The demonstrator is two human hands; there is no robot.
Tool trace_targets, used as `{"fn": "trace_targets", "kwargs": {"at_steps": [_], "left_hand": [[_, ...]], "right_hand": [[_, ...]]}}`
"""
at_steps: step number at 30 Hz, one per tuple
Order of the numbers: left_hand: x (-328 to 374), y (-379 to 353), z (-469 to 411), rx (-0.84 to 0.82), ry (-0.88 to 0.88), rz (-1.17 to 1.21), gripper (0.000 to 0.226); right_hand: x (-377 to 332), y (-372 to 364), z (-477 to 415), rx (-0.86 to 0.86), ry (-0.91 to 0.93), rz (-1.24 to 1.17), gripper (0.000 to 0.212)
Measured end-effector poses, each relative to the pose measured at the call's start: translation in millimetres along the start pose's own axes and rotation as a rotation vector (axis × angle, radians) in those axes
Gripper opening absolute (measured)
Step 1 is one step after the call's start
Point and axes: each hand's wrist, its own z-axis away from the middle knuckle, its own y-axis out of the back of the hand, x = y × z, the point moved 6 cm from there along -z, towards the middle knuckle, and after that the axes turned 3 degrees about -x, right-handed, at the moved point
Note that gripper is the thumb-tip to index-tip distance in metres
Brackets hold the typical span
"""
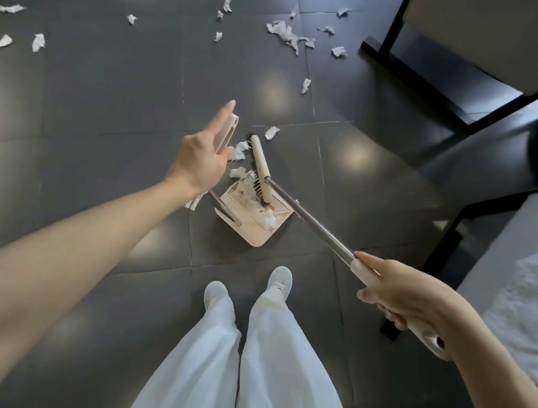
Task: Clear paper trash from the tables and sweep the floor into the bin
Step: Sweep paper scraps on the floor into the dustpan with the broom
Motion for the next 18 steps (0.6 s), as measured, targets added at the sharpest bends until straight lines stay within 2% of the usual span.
{"fn": "trace_targets", "kwargs": {"at_steps": [10, 13, 15, 18], "left_hand": [[-23, 24, 31, -0.078, -0.060, 0.026, 0.070], [-28, 22, 36, -0.117, -0.068, -0.006, 0.069], [-30, 21, 37, -0.124, -0.084, -0.016, 0.069], [-30, 21, 35, -0.118, -0.111, -0.020, 0.070]], "right_hand": [[23, -24, 17, 0.164, -0.113, -0.027, 0.071], [20, -42, 5, 0.238, -0.153, -0.055, 0.065], [9, -61, -4, 0.218, -0.145, -0.028, 0.054], [-13, -86, -10, 0.095, -0.122, 0.029, 0.046]]}}
